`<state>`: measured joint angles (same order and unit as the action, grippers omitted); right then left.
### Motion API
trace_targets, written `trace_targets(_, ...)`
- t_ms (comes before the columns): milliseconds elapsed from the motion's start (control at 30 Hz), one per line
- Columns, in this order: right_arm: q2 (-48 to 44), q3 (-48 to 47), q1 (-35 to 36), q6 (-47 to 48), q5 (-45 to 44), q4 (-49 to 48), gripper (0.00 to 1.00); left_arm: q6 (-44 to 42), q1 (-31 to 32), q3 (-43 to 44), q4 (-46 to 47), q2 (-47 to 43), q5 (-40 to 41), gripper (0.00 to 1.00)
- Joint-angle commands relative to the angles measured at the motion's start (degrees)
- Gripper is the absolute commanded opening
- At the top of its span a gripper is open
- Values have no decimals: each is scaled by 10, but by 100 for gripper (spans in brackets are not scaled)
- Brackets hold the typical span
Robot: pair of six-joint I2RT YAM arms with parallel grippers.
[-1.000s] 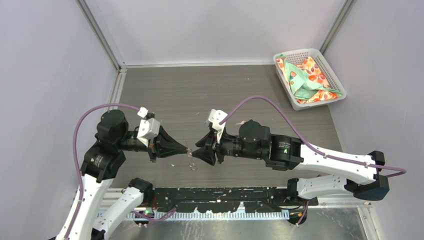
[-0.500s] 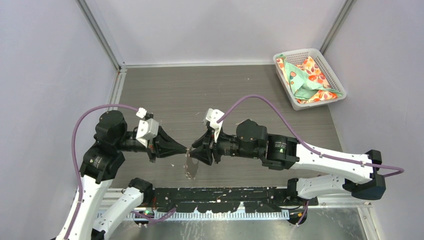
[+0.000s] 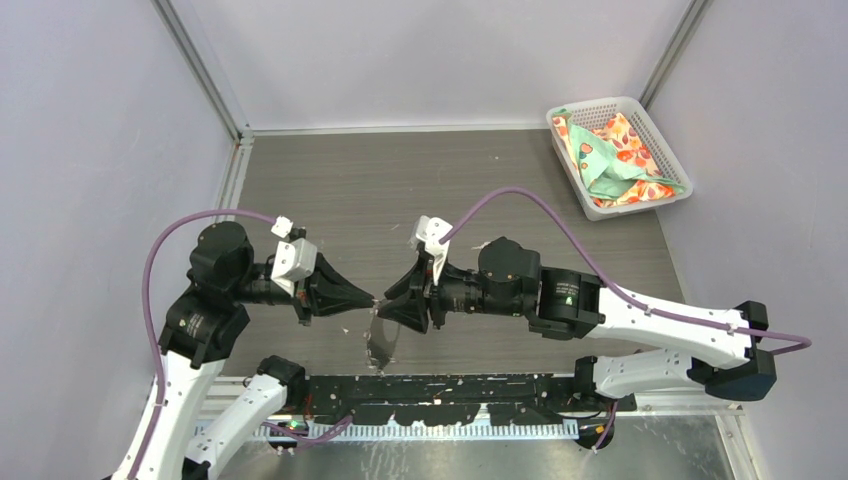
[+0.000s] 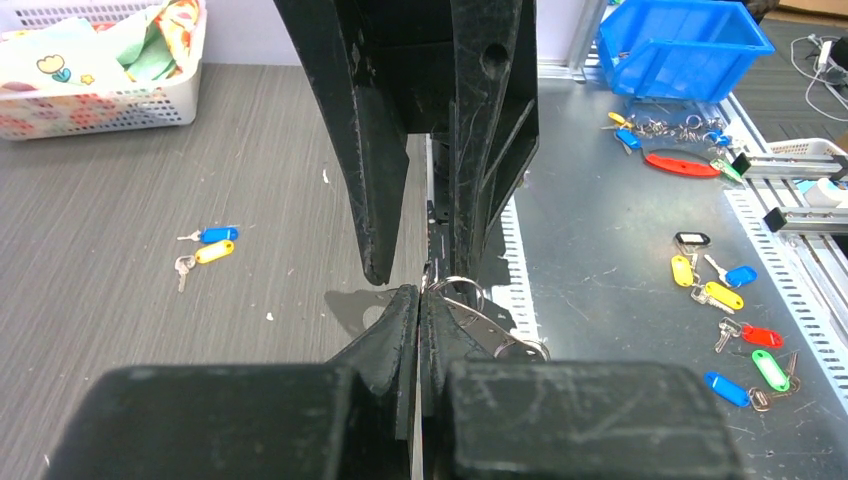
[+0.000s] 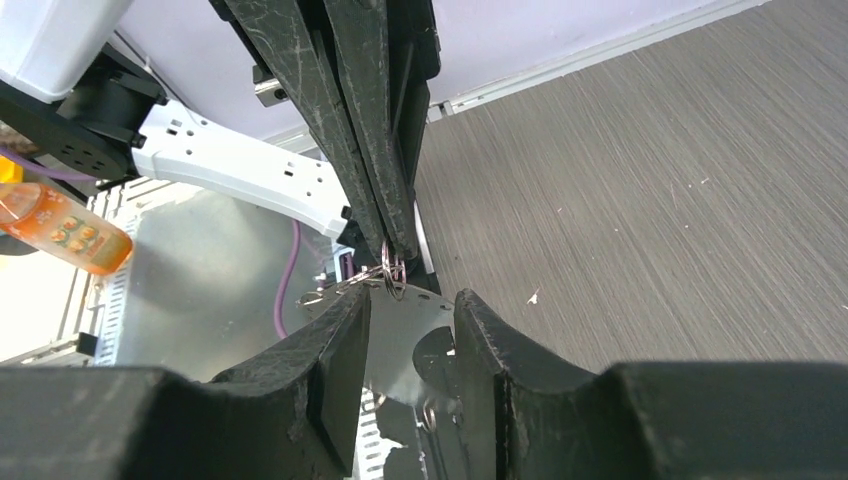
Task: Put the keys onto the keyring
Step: Adjust the keyring.
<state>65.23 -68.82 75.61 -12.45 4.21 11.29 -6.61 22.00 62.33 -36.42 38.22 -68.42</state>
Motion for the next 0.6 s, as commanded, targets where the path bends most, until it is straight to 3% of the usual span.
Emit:
trace_targets(0, -11, -40, 1, -26, 19, -38, 42, 2, 0, 0, 26, 1, -5, 1)
trace_targets(367, 16, -57, 0, -34, -5, -34, 39, 7, 0, 0, 29, -2, -5, 1)
trace_targets(567, -15, -54, 0, -19, -1, -18, 38, 11, 0, 4, 29, -2, -8, 0)
